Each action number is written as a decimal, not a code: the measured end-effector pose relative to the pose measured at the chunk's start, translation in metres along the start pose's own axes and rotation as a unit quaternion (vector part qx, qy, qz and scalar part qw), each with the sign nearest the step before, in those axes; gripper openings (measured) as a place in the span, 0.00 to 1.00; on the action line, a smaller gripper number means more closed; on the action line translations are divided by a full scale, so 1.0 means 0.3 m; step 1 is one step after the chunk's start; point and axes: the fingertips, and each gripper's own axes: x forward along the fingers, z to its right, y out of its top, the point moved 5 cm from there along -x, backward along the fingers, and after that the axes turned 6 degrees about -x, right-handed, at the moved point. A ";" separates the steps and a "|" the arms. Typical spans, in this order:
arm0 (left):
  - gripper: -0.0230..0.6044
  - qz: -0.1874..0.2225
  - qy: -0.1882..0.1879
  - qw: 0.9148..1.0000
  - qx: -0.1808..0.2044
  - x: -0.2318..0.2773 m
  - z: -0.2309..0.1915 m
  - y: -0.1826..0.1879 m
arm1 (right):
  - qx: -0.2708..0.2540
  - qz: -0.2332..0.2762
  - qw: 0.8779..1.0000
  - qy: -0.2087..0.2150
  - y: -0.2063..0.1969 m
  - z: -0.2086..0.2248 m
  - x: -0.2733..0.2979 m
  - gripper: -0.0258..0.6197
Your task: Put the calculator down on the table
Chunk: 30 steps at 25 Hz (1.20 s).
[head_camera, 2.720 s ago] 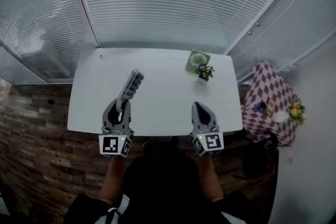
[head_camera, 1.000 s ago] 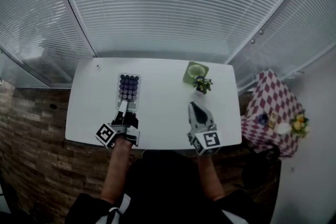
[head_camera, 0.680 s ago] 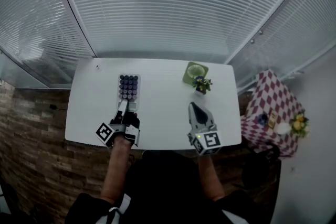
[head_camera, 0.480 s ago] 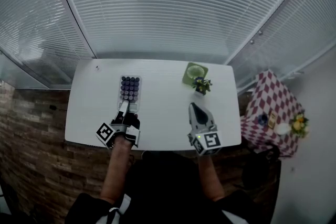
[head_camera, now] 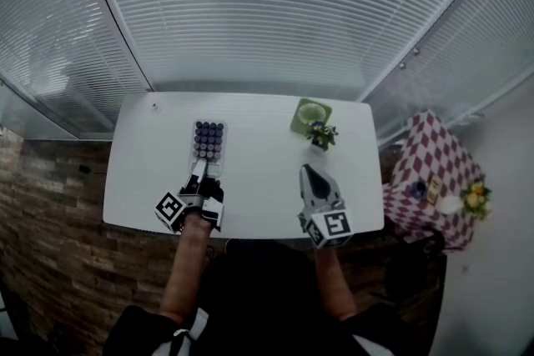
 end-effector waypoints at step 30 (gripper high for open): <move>0.20 -0.035 0.103 0.993 -0.039 0.215 -0.517 -0.004 | 0.017 -0.006 1.000 -0.015 -0.043 0.046 -0.081 0.05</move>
